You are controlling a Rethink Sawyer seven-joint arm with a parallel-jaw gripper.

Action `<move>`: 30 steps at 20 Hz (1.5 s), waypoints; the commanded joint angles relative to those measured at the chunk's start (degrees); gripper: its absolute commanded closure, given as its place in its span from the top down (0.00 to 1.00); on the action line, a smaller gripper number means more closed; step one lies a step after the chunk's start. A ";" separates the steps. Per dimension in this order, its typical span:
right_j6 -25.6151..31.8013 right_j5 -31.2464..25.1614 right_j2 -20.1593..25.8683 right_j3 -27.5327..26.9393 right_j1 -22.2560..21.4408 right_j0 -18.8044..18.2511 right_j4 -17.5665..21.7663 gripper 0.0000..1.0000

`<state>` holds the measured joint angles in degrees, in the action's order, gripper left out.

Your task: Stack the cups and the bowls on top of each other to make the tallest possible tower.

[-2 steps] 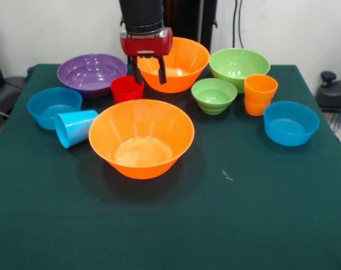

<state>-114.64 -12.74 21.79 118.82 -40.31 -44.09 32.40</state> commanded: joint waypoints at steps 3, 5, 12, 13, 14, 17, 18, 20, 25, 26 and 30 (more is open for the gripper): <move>3.68 -1.92 1.69 -4.07 4.08 -0.06 4.85 1.00; 3.79 -1.71 1.76 -3.83 4.23 -0.43 5.03 1.00; 3.50 -2.21 2.20 -2.33 2.92 -1.05 5.09 1.00; 3.58 -2.31 2.32 -2.20 2.84 -1.20 5.03 1.00; 3.39 -2.01 2.11 -1.98 2.92 -1.09 5.23 1.00; 3.82 -2.52 2.54 -2.08 2.83 -1.55 4.99 1.00; 3.87 -2.65 2.69 -1.94 2.68 -1.64 4.87 1.00; 3.80 -2.44 2.66 -1.46 2.40 -1.77 4.99 1.00; 4.04 -2.59 2.88 -2.02 3.14 -1.96 5.07 1.00; 4.34 -3.10 3.28 -1.75 2.54 -2.22 4.77 1.00; 4.99 -4.36 4.37 0.02 0.38 -3.39 3.92 1.00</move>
<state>-114.64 -12.74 22.05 118.85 -38.62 -46.37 33.51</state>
